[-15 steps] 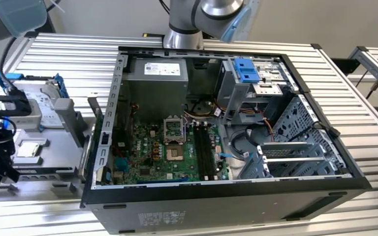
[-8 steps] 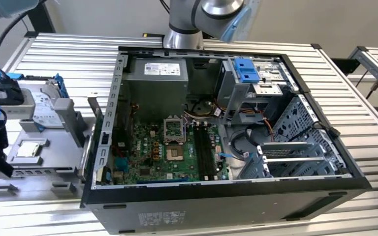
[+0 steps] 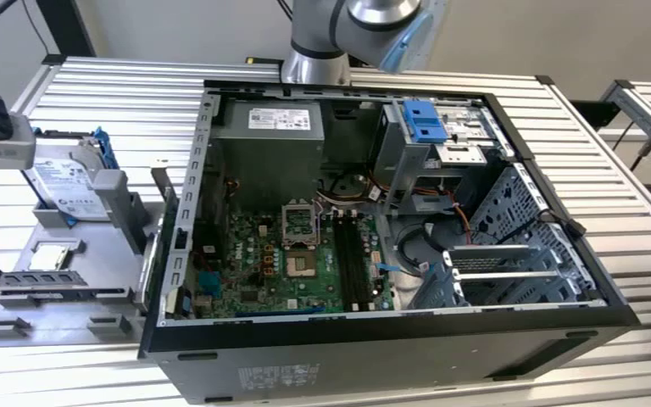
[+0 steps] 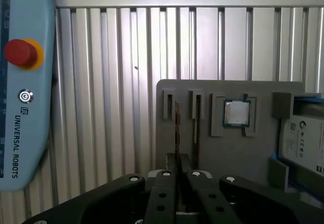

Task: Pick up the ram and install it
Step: 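Pick up the ram and move it above insertion slot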

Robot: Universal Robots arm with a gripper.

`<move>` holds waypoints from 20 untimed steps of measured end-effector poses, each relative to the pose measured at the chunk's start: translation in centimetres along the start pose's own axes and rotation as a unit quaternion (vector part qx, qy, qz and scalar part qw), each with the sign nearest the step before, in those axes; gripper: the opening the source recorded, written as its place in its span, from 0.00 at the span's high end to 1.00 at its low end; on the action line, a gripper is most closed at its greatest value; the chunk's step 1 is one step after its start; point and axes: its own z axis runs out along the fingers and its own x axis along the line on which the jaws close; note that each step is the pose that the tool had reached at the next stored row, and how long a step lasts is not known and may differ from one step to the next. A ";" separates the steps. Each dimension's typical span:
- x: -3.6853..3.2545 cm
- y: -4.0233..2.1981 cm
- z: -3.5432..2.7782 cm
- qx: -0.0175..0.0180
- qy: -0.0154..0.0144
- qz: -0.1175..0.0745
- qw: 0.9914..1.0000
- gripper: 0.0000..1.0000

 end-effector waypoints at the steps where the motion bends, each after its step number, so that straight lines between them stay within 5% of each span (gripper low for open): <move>1: -0.02 0.00 -0.47 0.000 0.000 0.000 1.000 1.00; 6: -0.09 0.02 -2.70 0.000 0.000 0.000 1.000 1.00; 20: -0.26 0.05 -7.64 0.000 0.000 0.000 1.000 1.00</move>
